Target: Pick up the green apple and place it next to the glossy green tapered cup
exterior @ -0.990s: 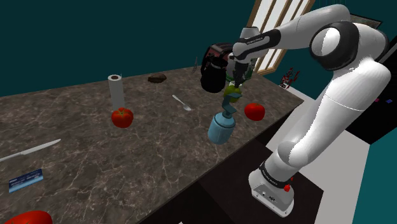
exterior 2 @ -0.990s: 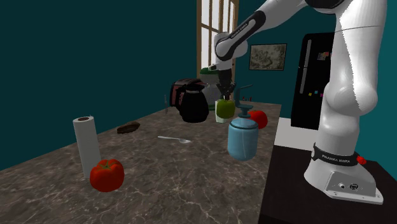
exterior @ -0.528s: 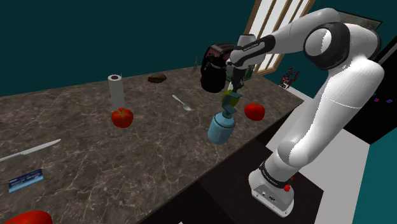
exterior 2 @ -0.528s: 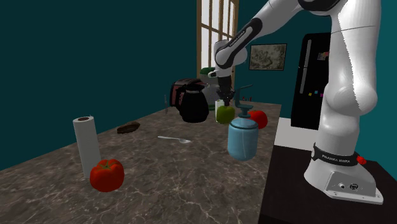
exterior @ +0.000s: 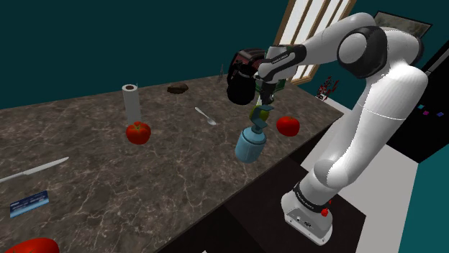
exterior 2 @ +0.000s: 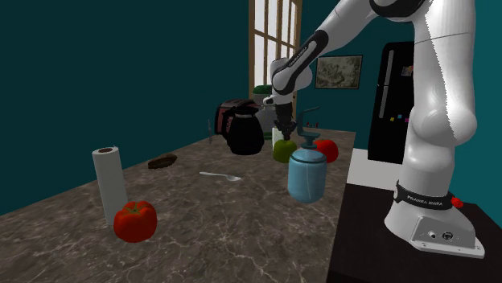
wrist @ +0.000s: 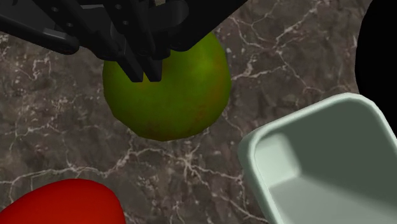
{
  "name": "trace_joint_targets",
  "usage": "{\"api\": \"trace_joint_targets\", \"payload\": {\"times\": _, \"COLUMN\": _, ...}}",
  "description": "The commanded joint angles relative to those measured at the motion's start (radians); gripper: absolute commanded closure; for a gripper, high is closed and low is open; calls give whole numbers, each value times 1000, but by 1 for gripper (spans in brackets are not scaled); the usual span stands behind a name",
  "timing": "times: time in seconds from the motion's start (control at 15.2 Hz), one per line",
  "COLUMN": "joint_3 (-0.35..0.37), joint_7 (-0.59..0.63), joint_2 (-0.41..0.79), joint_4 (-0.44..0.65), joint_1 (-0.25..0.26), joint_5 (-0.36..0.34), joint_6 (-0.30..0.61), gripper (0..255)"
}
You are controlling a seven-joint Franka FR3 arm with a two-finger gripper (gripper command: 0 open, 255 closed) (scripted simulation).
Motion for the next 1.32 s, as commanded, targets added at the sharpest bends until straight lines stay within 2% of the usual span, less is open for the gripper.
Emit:
{"api": "trace_joint_targets", "payload": {"times": 0.0, "joint_3": 0, "joint_7": 0, "joint_2": 1, "joint_4": 0, "joint_1": 0, "joint_5": 0, "joint_6": 2, "gripper": 255}}
{"api": "trace_joint_targets", "payload": {"times": 0.2, "joint_3": 0, "joint_7": 0, "joint_2": 1, "joint_4": 0, "joint_1": 0, "joint_5": 0, "joint_6": 2, "gripper": 255}}
{"api": "trace_joint_targets", "payload": {"times": 0.26, "joint_3": 0, "joint_7": 0, "joint_2": 1, "joint_4": 0, "joint_1": 0, "joint_5": 0, "joint_6": 2, "gripper": 0}}
{"api": "trace_joint_targets", "payload": {"times": 0.59, "joint_3": 0, "joint_7": 0, "joint_2": 1, "joint_4": 0, "joint_1": 0, "joint_5": 0, "joint_6": 2, "gripper": 0}}
{"api": "trace_joint_targets", "payload": {"times": 0.86, "joint_3": 5, "joint_7": 13, "joint_2": -65, "joint_4": 60, "joint_1": 14, "joint_5": -15, "joint_6": -123, "gripper": 0}}
{"api": "trace_joint_targets", "payload": {"times": 1.25, "joint_3": 5, "joint_7": 13, "joint_2": -65, "joint_4": 60, "joint_1": 13, "joint_5": -15, "joint_6": -123, "gripper": 0}}
